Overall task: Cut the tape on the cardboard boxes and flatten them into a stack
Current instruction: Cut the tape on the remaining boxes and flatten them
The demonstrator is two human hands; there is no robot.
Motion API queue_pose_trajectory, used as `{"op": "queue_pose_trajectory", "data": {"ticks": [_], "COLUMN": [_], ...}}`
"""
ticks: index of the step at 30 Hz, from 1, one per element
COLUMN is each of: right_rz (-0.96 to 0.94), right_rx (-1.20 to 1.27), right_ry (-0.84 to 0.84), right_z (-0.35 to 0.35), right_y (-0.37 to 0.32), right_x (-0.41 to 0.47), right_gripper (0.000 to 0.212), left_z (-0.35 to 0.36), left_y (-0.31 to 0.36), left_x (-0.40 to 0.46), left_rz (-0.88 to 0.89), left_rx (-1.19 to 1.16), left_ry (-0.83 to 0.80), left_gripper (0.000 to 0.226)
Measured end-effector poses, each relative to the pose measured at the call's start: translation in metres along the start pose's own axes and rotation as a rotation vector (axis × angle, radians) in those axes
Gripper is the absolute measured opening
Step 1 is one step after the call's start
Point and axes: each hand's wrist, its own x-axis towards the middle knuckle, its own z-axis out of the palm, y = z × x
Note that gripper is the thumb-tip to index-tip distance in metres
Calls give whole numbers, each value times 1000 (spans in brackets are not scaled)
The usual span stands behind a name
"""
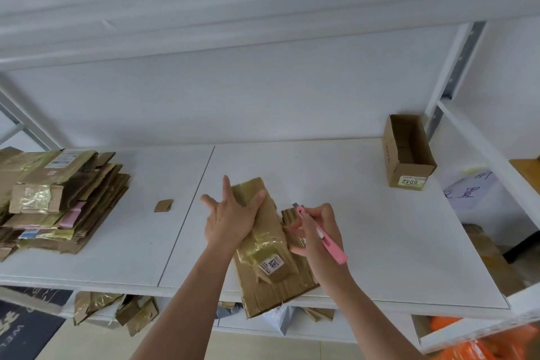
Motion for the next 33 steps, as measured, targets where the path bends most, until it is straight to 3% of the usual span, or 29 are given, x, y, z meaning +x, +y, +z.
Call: {"op": "queue_pose_trajectory", "data": {"ticks": [5, 12, 14, 18, 21, 25, 30, 33], "right_rz": [-94, -289, -280, -249, -229, -156, -74, -44], "right_rx": [-78, -135, -131, -89, -76, -66, 97, 133], "right_ry": [108, 280, 284, 238, 171, 110, 158, 135], "right_z": [-2, 1, 3, 8, 8, 3, -8, -8], "right_y": [10, 10, 14, 14, 14, 15, 10, 11], "right_x": [3, 6, 5, 10, 19, 21, 13, 6], "right_gripper": [8, 6, 7, 7, 8, 6, 10, 17], "left_z": [6, 7, 8, 9, 8, 17, 15, 13], "left_y": [-15, -17, -18, -21, -29, -41, -51, -47], "left_x": [7, 4, -4, -19, -15, -1, 6, 6], "left_rz": [-8, -87, -94, -80, 47, 391, 391, 378], "left_rx": [-200, -380, -283, 165, 355, 266, 252, 264], "left_ry": [-47, 174, 204, 187, 275, -16, -93, -128], "left_gripper": [80, 73, 75, 81, 80, 65, 105, 107]}}
